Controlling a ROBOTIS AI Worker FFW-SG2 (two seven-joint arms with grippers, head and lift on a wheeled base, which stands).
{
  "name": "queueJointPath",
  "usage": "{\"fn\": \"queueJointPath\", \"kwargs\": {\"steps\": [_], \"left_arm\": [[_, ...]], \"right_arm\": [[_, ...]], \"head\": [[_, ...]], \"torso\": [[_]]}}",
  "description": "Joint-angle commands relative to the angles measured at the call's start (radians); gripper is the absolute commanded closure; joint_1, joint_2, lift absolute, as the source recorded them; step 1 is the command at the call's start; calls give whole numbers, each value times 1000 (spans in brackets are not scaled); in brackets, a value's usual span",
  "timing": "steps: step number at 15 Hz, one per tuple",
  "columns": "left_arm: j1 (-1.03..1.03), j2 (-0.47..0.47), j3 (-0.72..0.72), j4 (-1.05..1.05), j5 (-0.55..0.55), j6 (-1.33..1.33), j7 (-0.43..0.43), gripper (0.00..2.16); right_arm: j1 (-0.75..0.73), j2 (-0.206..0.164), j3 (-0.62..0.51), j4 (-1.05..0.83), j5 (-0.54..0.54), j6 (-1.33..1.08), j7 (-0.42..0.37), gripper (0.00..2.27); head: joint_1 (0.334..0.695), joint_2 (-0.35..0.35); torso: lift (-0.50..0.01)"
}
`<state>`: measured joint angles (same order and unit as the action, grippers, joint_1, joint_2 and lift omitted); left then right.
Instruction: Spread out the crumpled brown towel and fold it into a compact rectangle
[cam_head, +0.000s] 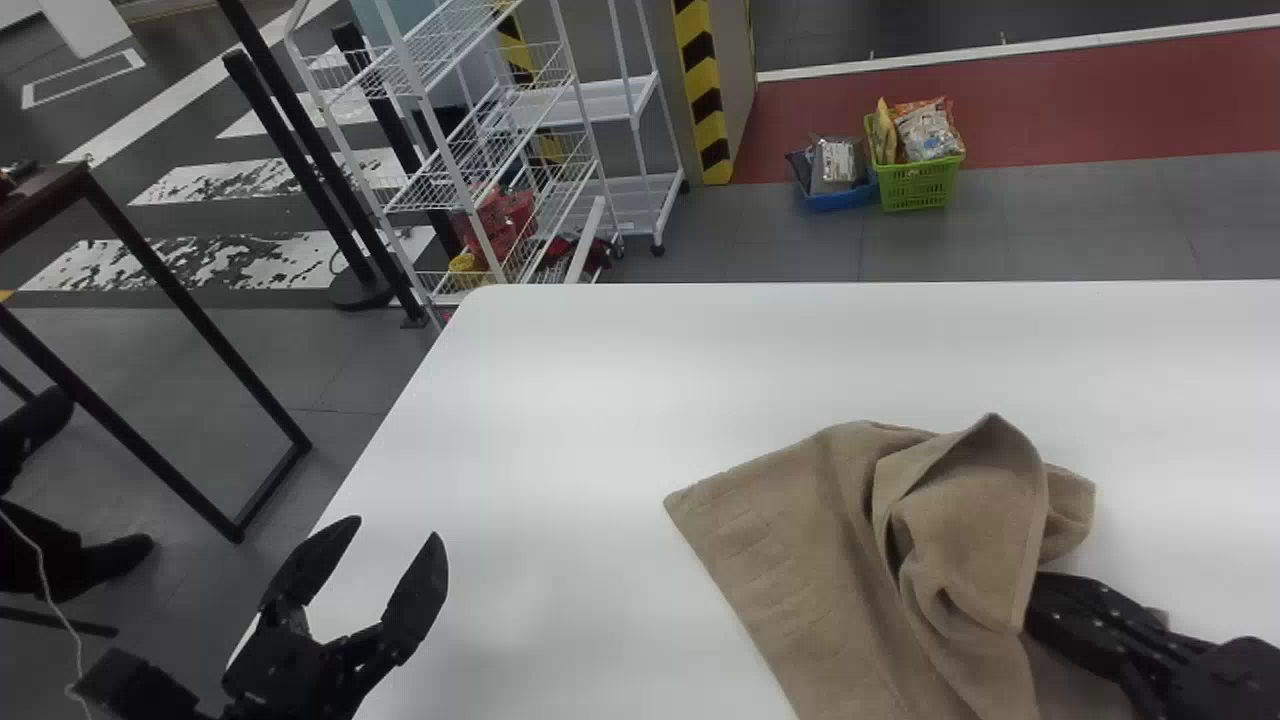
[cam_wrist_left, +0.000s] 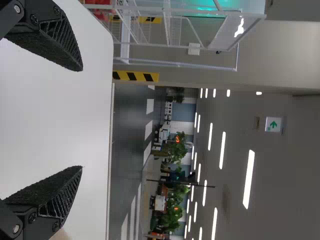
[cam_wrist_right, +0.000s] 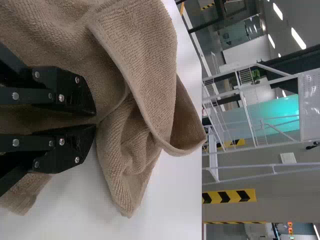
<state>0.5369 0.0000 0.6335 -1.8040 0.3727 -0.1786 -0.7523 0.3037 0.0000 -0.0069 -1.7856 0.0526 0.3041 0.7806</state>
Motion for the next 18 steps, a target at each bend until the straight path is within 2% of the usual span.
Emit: {"fn": "queueJointPath", "kwargs": {"steps": [1,4,6,7,13,18], "left_arm": [[0,-3,0,0,2,0,-1,124],[0,-3,2,0,3,0,-4,124],[0,-3,5,0,5,0,-5,124],[0,-3,6,0,5,0,-5,124],[0,-3,9,0,6,0,-12,124],[0,-3,12,0,8,0,-12,124]], "right_arm": [[0,1,1,0,-7,-7,0,1146],[2,1,-1,0,-16,-7,0,1143],[18,1,-8,-21,-39,2,6,880],[37,1,-13,-51,-46,5,5,859],[98,1,-47,-167,-57,165,9,856],[130,1,-84,-212,-68,189,22,859]], "head": [[695,350],[695,350],[695,350],[695,350],[695,350],[695,350]], "torso": [[-127],[-127],[-127],[-127],[-127],[-127]]}}
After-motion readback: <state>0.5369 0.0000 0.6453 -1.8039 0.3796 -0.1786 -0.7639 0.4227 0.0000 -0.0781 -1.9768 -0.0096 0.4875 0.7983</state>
